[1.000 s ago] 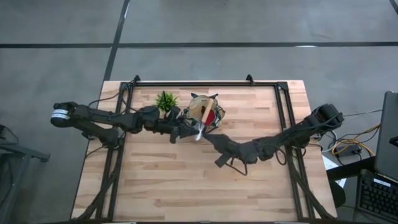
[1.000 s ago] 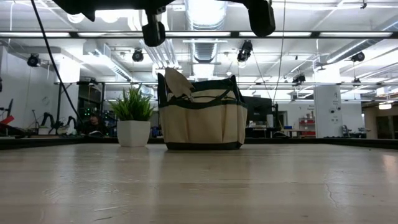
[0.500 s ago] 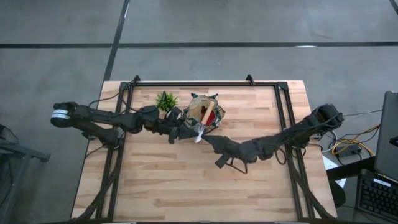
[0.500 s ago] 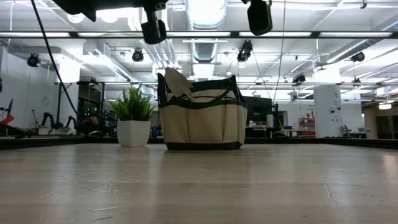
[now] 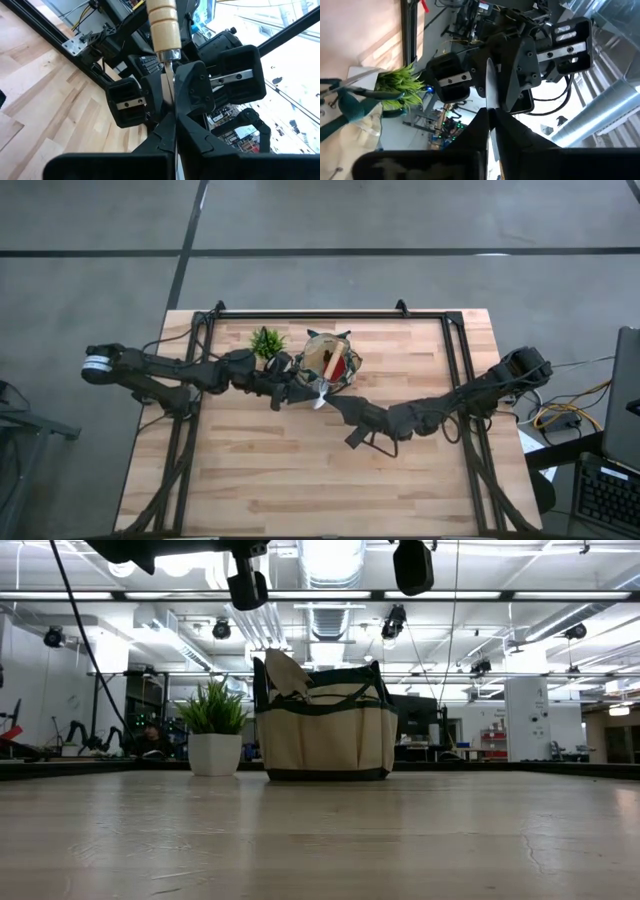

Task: Pick & Place Garden tools in Gardening bag
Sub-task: Put the brown trowel into the white gardening bag

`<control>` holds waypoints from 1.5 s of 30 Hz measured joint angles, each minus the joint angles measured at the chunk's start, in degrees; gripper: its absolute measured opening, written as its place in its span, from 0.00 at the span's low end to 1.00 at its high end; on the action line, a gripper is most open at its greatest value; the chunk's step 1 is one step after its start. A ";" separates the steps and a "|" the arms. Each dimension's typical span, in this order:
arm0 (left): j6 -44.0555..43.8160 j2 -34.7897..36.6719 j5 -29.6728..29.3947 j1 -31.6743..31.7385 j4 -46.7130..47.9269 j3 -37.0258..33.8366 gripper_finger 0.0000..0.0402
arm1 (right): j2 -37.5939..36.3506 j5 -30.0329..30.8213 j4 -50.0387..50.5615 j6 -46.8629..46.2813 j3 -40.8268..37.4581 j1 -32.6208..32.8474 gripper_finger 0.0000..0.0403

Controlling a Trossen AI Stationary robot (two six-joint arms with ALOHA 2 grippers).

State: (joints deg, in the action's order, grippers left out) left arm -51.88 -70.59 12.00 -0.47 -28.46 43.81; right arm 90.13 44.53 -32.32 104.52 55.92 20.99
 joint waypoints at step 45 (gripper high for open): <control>24.07 6.88 -4.63 0.20 2.36 -0.07 0.45 | -0.15 5.32 1.02 -22.23 4.47 -0.07 0.02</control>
State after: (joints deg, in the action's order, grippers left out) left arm -27.81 -63.70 7.37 -0.27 -26.10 43.75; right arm 89.97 49.84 -31.30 82.29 60.39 20.93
